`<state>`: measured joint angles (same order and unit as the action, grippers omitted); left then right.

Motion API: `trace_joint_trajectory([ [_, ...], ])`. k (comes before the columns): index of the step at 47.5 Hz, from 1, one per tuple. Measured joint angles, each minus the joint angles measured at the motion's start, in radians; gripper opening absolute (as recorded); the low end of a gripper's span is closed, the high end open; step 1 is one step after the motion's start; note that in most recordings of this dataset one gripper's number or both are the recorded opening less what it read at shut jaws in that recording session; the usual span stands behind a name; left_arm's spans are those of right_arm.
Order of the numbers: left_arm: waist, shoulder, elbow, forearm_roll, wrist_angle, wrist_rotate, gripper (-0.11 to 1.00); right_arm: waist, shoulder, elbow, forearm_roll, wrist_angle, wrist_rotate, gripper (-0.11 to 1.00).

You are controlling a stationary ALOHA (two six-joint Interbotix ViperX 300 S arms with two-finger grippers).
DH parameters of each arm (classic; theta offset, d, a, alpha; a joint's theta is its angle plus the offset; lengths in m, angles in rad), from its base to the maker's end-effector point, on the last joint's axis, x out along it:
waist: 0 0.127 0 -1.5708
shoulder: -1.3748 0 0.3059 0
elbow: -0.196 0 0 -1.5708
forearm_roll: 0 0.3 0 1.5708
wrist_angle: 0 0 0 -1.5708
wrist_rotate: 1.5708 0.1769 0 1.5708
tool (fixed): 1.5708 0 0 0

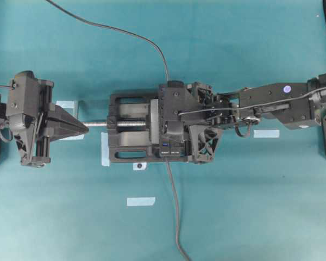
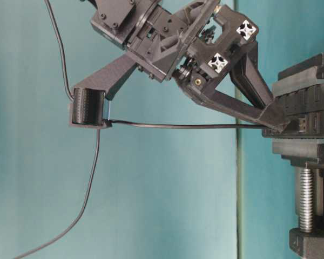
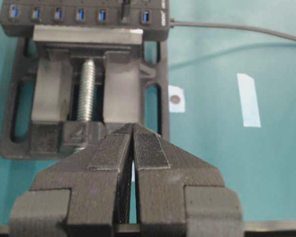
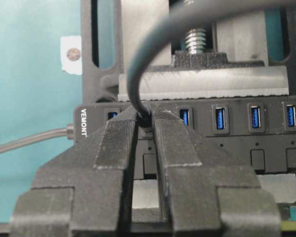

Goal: Insert the USB into the second port from the front of the fixed hub.
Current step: 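Push the held USB plug into the second port, then open the right gripper and lift it off the plugged-in cable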

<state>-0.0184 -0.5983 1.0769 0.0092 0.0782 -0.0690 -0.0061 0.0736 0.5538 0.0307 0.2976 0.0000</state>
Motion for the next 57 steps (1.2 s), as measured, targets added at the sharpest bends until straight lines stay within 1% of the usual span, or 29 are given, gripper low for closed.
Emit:
trace_joint_trajectory([
  [30,0.0,-0.002,-0.002,-0.002,0.0,0.0,0.0,0.0,0.025,-0.008,0.0,0.021,0.0,0.06],
  [40,0.0,0.0,-0.002,0.0,0.0,0.0,0.0,0.0,0.026,-0.009,0.0,0.038,0.021,0.06],
  [57,0.0,-0.002,-0.002,-0.002,0.0,0.0,0.0,0.0,0.029,-0.011,0.0,0.038,0.023,0.06],
])
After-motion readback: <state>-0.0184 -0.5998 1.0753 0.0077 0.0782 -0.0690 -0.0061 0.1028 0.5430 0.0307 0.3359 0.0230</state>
